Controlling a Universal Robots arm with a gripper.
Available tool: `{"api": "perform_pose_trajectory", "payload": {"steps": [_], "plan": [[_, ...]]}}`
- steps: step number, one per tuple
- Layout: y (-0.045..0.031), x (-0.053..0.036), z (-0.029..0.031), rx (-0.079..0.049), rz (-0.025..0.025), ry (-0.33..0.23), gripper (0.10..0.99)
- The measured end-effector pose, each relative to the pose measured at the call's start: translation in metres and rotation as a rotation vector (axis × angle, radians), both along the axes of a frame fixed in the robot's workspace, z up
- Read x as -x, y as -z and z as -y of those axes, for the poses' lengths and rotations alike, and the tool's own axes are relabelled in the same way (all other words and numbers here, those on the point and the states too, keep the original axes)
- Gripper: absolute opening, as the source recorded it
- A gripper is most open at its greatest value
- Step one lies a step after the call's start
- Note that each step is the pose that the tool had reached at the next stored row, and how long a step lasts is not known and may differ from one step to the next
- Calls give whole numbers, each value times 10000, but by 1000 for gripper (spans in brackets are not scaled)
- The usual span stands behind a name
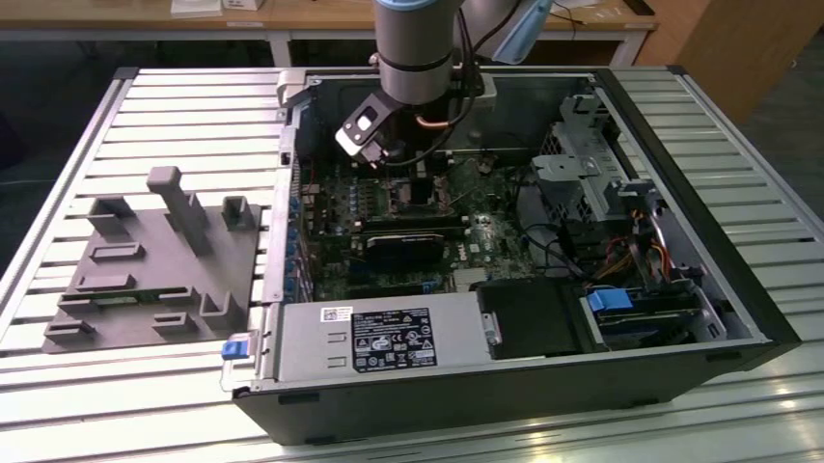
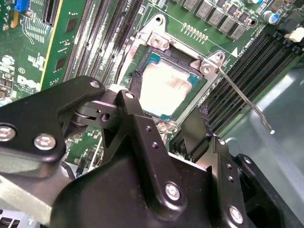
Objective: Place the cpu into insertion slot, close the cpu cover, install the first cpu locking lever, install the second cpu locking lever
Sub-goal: 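Place the cpu into insertion slot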
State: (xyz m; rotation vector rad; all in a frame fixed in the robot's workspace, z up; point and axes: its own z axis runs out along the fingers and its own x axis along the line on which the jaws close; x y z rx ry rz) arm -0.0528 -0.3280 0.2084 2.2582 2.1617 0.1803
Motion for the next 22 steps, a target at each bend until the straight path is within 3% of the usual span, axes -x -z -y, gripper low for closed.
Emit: {"api": "perform_pose_trajectory", "payload": {"steps": [3, 9, 12, 14, 22], "plan": [[-2, 0, 0, 0, 0, 0, 596], [-7, 0, 0, -1, 0, 1, 294], [-10, 0, 0, 0, 0, 1, 235], [-12, 0, 0, -1, 0, 1, 118], [-53, 0, 0, 0, 0, 0, 106]]}}
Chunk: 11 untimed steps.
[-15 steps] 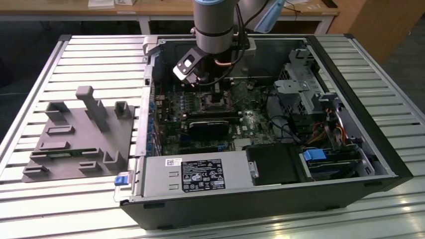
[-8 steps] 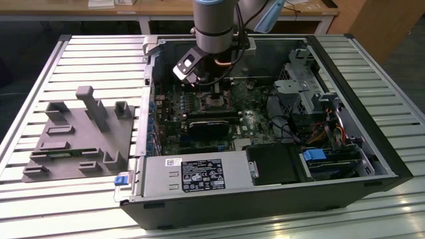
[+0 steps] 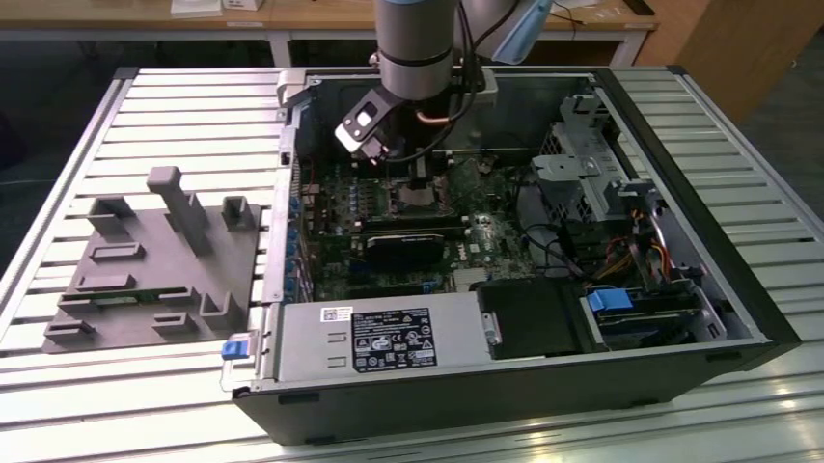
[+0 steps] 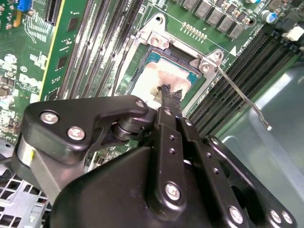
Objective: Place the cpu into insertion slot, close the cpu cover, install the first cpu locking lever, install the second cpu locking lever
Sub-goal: 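Place the cpu into insertion slot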
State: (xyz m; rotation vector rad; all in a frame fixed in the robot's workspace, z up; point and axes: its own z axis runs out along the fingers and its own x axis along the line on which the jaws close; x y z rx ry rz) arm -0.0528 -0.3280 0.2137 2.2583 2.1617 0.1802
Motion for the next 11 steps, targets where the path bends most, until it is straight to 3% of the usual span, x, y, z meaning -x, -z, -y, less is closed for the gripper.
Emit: {"api": "perform_pose_trajectory", "payload": {"steps": [11], "plan": [[-310, 0, 0, -2, 1, 0, 106]]}}
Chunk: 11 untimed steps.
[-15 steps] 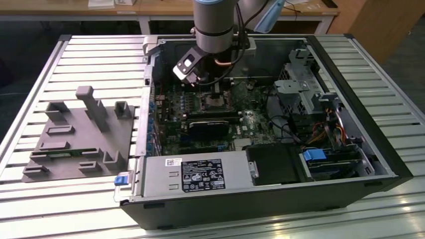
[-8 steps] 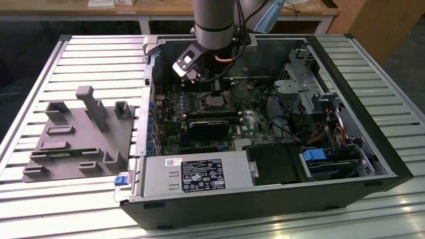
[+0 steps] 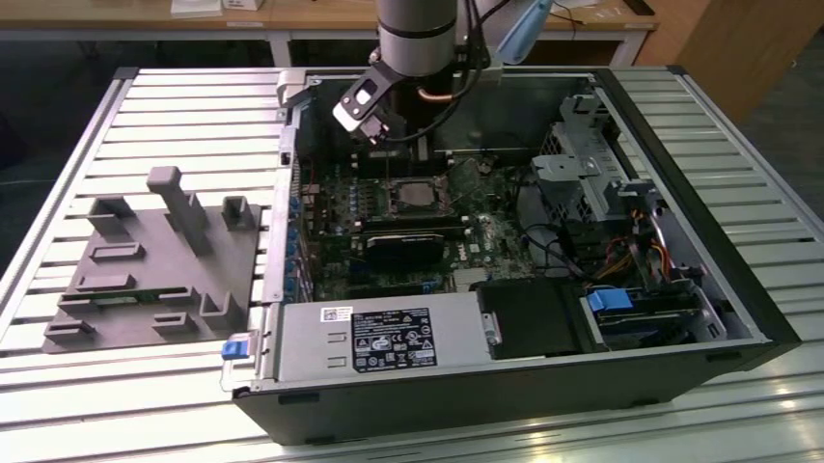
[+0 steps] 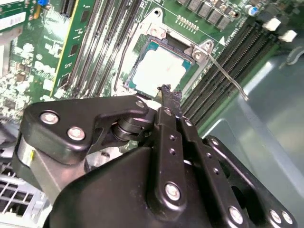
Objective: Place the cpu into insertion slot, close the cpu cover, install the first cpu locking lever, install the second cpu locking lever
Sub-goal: 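Place the cpu into insertion slot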
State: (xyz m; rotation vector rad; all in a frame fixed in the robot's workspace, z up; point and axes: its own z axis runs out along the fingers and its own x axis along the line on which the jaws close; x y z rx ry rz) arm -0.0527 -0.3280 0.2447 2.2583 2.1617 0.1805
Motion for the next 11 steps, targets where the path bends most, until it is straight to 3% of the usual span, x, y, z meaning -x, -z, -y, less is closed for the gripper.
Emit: {"api": "perform_pose_trajectory", "payload": {"steps": [5, 11], "plan": [[-111, 0, 0, 48, -2, 0, 106], [-123, 0, 0, 76, 0, 2, 106]]}}
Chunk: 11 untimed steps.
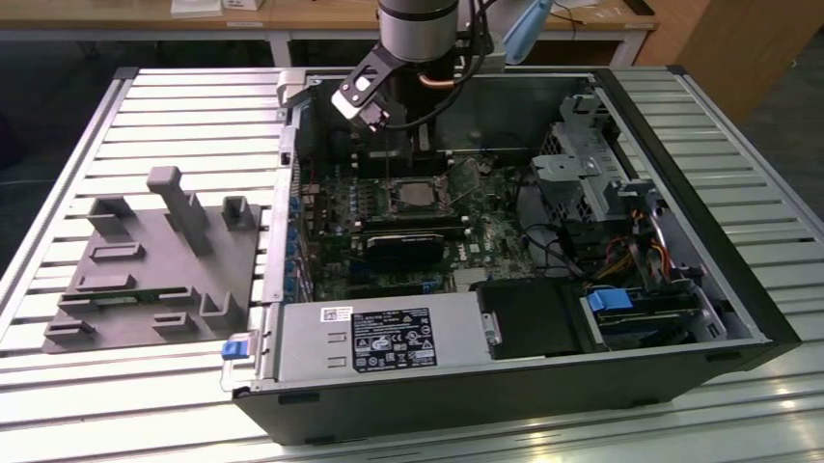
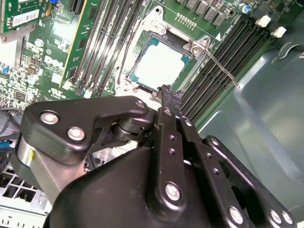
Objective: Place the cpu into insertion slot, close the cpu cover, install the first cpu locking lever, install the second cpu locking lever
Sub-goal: 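Place the cpu into insertion slot, then close the cpu cover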
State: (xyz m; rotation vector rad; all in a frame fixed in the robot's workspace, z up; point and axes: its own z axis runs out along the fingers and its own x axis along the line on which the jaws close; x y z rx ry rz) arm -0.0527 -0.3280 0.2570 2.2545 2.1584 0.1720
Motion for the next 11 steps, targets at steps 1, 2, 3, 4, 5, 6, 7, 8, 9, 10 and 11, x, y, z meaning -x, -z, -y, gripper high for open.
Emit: {"api": "perform_pose_trajectory", "payload": {"steps": [1, 2, 3, 4, 5, 6, 7, 8, 9, 10, 11], "plan": [[0, 0, 0, 0, 0, 0, 106], [-1, 0, 0, 1, 0, 0, 106], [-1, 0, 0, 1, -1, 0, 106], [-1, 0, 0, 1, 0, 0, 106], [-1, 0, 0, 1, 0, 0, 106], [-1, 0, 0, 0, 0, 0, 106], [-1, 0, 0, 1, -1, 0, 106], [-2, 0, 0, 1, -1, 0, 106], [-1, 0, 0, 1, 0, 0, 106], [-2, 0, 0, 1, -1, 0, 106], [-2, 0, 0, 1, -1, 0, 106]]}}
